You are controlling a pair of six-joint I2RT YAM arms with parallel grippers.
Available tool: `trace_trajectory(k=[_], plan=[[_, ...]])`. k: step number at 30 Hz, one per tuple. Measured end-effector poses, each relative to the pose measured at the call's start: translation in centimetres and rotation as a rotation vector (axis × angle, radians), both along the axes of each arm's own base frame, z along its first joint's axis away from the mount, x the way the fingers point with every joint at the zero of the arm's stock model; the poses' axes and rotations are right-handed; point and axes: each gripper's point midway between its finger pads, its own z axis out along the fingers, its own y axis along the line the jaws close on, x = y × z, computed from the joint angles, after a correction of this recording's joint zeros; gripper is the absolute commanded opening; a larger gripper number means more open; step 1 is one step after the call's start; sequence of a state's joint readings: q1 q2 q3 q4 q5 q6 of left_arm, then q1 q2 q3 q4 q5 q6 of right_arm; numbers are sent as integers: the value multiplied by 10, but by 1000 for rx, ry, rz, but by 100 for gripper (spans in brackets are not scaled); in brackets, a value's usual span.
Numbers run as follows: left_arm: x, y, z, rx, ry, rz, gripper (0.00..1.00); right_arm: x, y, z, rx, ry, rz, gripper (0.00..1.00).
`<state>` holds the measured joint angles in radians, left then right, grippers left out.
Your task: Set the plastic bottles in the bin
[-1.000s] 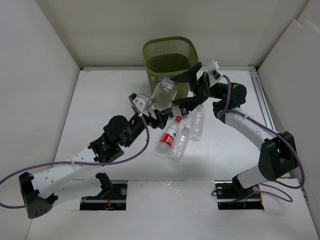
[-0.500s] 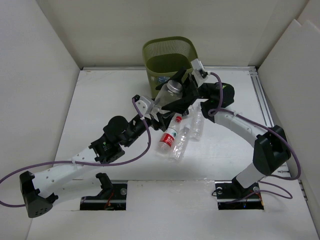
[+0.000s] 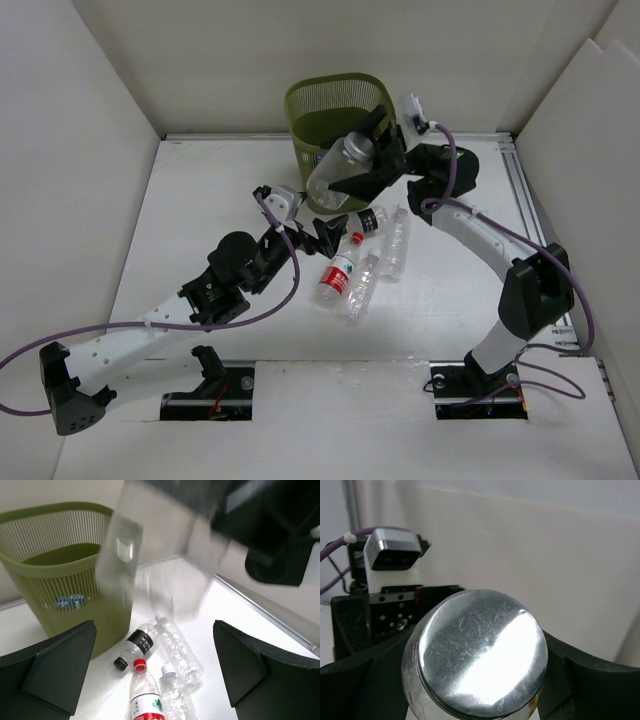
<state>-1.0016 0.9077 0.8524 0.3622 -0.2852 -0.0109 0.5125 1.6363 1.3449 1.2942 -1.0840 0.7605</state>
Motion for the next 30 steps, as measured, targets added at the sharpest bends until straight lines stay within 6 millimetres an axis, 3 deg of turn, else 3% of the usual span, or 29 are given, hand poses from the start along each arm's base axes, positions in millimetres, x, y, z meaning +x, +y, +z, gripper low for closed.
trace_trajectory(k=[5,8,12,14,15,16,17,18,20,22,24,27,30], plan=[[8,10,-10,-23,67,79,100,51,-28,47,63,-181,-143,0],[13,14,-23,-24,133,122,100,101,-41,73,67,-253,-264,0],[24,3,-49,23,247,167,100,177,-56,81,41,-299,-416,0],[28,-4,-69,63,310,187,100,216,-61,71,32,-304,-460,15],[30,-6,-79,87,342,198,100,236,-61,57,19,-282,-477,52],[31,-8,-90,111,375,207,100,256,-62,38,-1,-246,-489,73],[32,-9,-99,135,403,216,100,274,-62,19,-20,-203,-500,88],[31,-9,-109,156,428,225,100,291,-61,-6,-48,-148,-506,100],[29,-5,-123,191,470,241,100,316,-61,-48,-96,-55,-515,100],[28,0,-131,207,498,254,100,333,-61,-83,-138,26,-519,100],[30,4,-135,208,518,263,100,339,-62,-98,-165,70,-525,100],[32,6,-140,212,545,258,100,331,-67,-81,-162,49,-535,100],[29,-4,-155,245,582,211,100,304,-77,-37,-145,-7,-550,100]])
